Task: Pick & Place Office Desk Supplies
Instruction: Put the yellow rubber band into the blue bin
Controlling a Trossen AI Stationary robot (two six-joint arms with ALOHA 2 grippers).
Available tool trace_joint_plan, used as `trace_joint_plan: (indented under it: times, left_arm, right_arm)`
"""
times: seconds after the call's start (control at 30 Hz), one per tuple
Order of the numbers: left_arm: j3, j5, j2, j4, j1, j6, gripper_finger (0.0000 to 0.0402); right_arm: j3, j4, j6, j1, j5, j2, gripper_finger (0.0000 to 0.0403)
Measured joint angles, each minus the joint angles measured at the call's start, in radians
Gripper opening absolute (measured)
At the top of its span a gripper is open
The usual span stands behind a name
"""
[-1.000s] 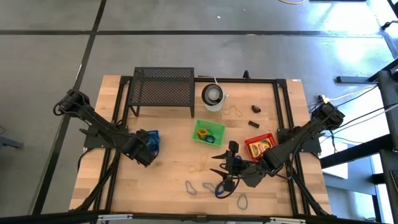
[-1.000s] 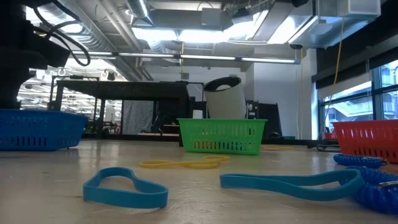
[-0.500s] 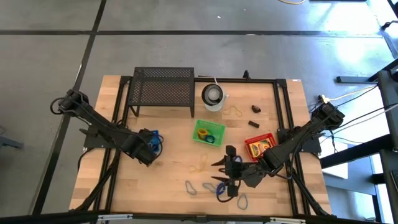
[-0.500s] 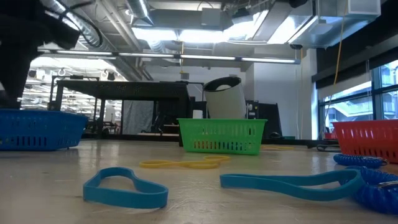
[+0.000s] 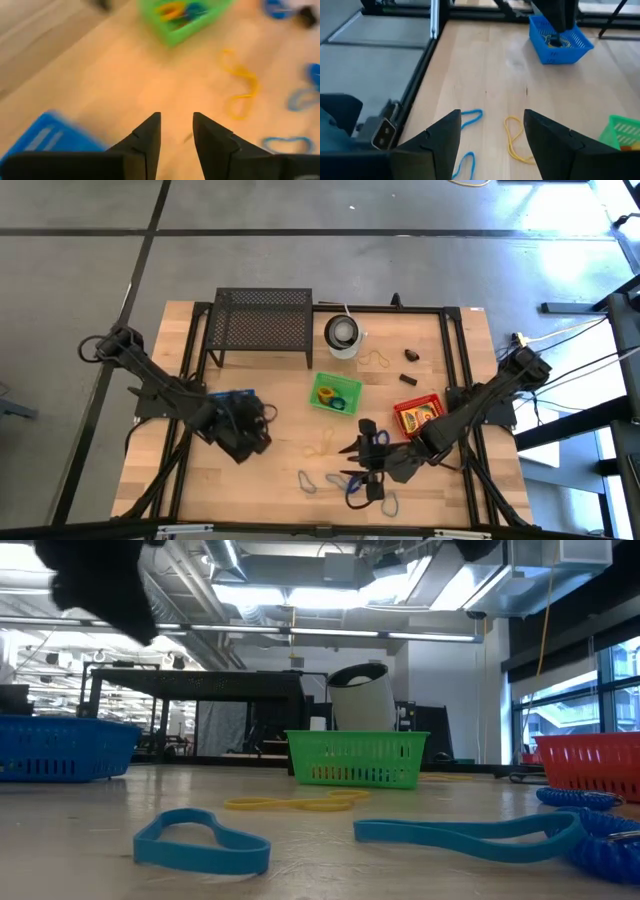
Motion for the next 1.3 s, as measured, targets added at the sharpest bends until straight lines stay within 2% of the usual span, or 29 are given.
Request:
trace_joint_plan:
  times: [0.2, 0.5, 0.77, 0.97, 1.13, 1.3]
  left_arm:
    - [-0.002, 0.057, 0.116, 0.308, -0.009, 0.272, 0.0136]
    - [-0.003, 0.123, 0.363, 0.620, 0.008, 0.579, 0.0190]
    - [-0.003, 0.148, 0.538, 0.851, 0.100, 0.713, 0.0198]
    - [0.000, 0.270, 0.600, 0.943, 0.153, 0.722, 0.0197]
    - [0.002, 0.254, 0.620, 0.926, 0.152, 0.781, 0.0192]
    - [0.005, 0.265, 0.621, 0.893, 0.141, 0.813, 0.0163]
  right_arm:
    - [0.000, -0.014, 0.000, -0.014, -0.012, 0.021, 0.0217]
    - [0.000, -0.026, 0.001, -0.031, -0.052, 0.026, 0.0217]
    - [0.000, -0.029, 0.001, -0.033, -0.051, 0.026, 0.0217]
    - [-0.001, -0.045, 0.000, -0.033, -0.051, 0.026, 0.0217]
    - [-0.001, -0.052, 0.000, -0.033, -0.051, 0.026, 0.0217]
    - [-0.001, -0.052, 0.000, -0.033, -0.051, 0.026, 0.0217]
